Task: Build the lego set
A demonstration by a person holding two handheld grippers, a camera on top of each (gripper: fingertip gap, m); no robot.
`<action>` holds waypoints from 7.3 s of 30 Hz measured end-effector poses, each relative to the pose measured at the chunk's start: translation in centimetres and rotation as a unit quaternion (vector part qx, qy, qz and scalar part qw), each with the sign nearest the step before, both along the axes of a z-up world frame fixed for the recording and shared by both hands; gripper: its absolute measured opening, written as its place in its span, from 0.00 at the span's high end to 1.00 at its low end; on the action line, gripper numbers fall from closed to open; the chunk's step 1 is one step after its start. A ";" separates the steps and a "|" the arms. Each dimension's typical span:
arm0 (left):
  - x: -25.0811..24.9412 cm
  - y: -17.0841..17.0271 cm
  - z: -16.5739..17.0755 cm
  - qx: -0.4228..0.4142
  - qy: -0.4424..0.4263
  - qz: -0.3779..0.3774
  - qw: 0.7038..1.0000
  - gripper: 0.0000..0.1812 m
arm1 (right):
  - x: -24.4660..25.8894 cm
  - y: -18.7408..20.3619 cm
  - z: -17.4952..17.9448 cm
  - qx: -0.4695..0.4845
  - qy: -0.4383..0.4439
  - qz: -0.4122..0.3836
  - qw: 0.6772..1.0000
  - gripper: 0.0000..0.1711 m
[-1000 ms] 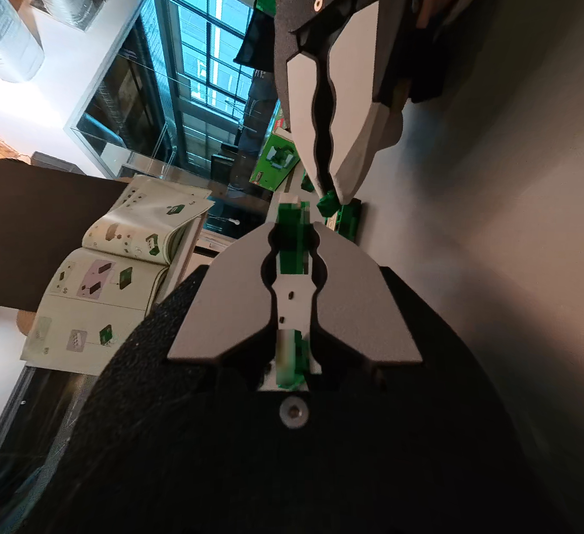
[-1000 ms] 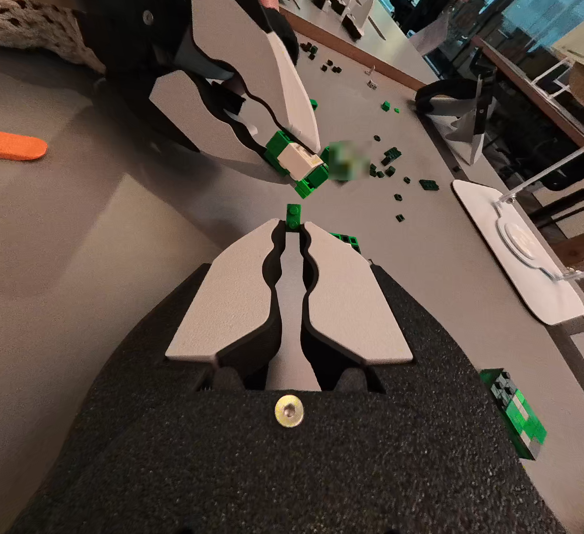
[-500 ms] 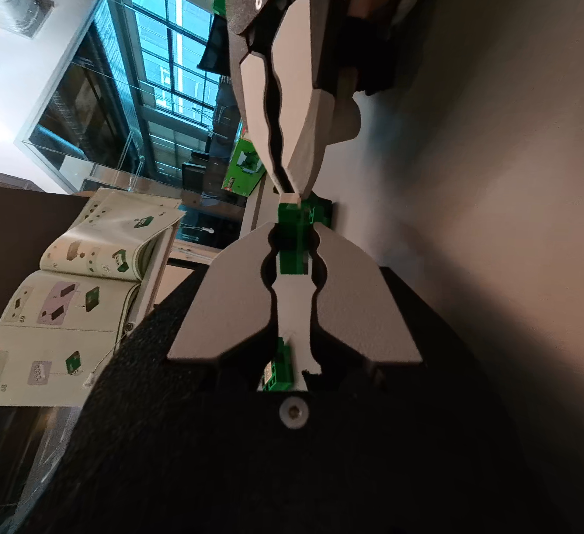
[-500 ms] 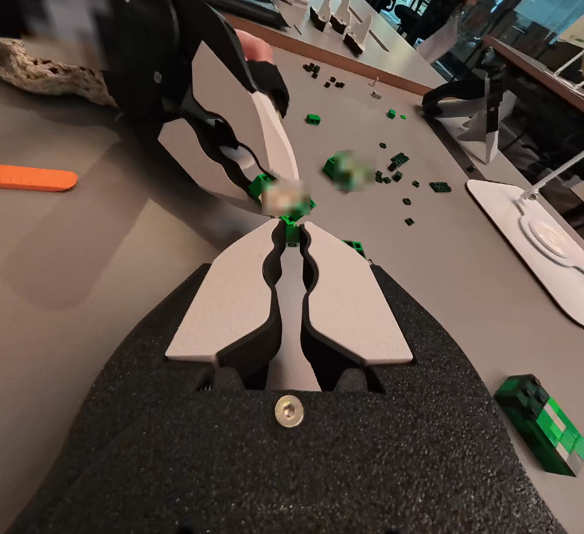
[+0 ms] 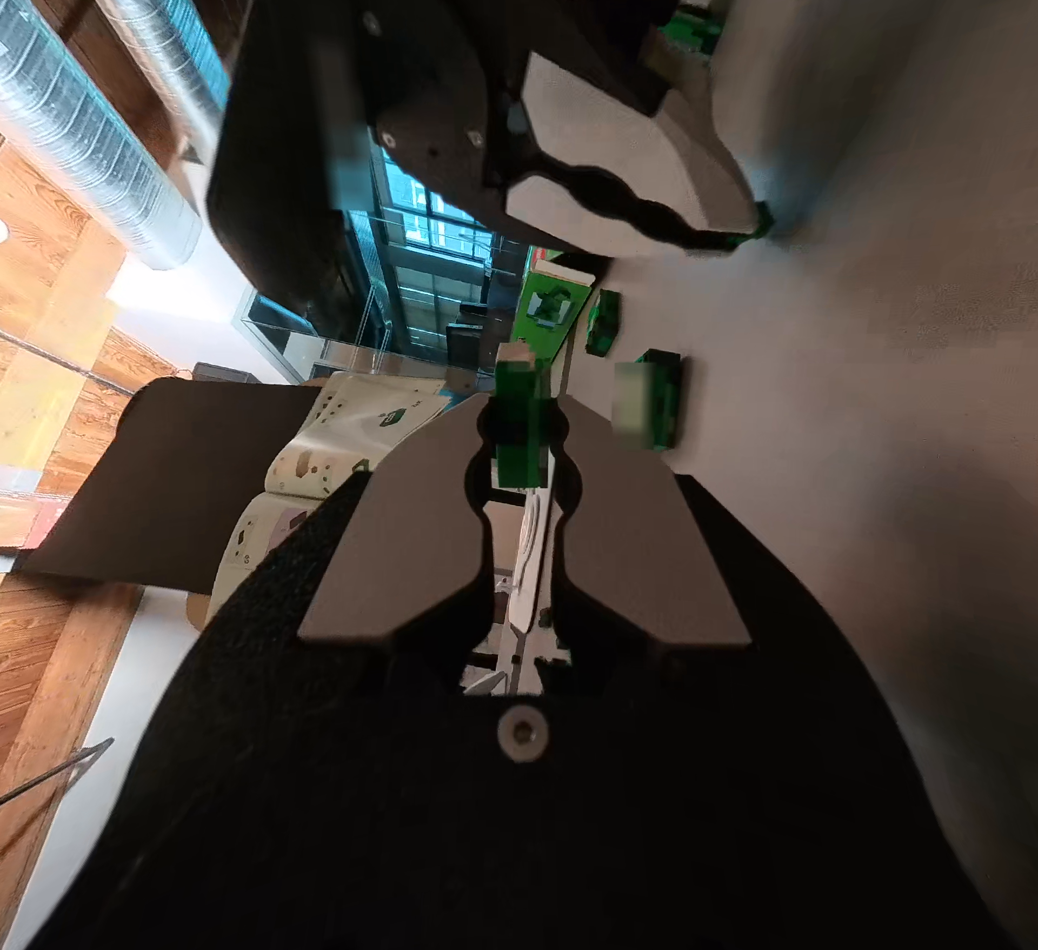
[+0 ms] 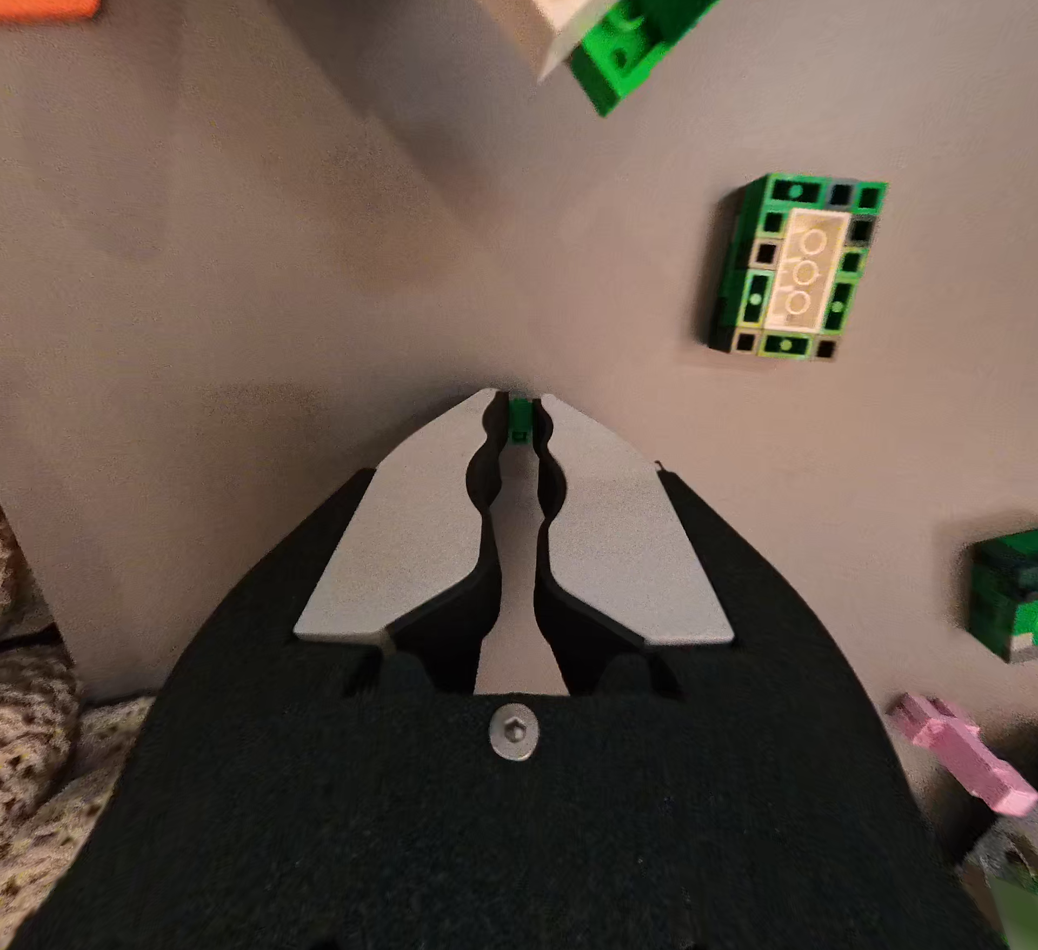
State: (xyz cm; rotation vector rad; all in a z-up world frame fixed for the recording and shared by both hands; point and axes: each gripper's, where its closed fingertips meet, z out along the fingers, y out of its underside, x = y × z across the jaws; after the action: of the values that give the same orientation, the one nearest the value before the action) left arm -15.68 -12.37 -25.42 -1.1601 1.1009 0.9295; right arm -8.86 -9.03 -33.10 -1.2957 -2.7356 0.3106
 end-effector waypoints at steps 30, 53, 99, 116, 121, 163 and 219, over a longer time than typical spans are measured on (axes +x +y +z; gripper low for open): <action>-0.3 0.1 0.2 0.000 0.009 0.028 1.000 0.91 | -1.7 -0.2 1.3 -0.206 0.247 -0.015 0.947 0.95; -4.7 -0.4 4.0 0.090 0.003 0.206 0.974 0.91 | -10.0 -3.4 12.6 -0.139 0.282 -0.090 0.945 0.95; 1.7 -4.1 4.0 -0.276 -0.545 -0.296 0.734 0.91 | -5.5 -7.3 10.1 -0.265 0.381 0.015 0.886 0.82; -4.3 0.2 2.4 -0.065 -0.424 0.055 0.902 0.68 | -9.9 -3.3 11.6 -0.257 0.501 -0.240 0.790 0.90; -4.1 0.4 3.3 -0.011 -0.400 0.085 0.912 0.71 | -10.9 -4.1 11.5 -0.271 0.504 -0.268 0.775 0.90; 1.6 -1.8 2.4 -0.236 -0.526 -0.227 0.785 0.79 | -0.7 8.0 -0.4 -0.077 0.206 -0.131 0.967 0.95; -0.5 -0.8 3.0 -0.149 -0.510 -0.108 0.840 0.79 | -6.3 -4.6 12.9 0.138 0.152 0.064 0.977 0.94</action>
State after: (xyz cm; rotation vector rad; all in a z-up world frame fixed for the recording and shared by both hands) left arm -16.19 -13.17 -22.46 -1.4701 0.4555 -0.1206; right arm -15.21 -13.67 -20.17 -0.9193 -2.4976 0.1192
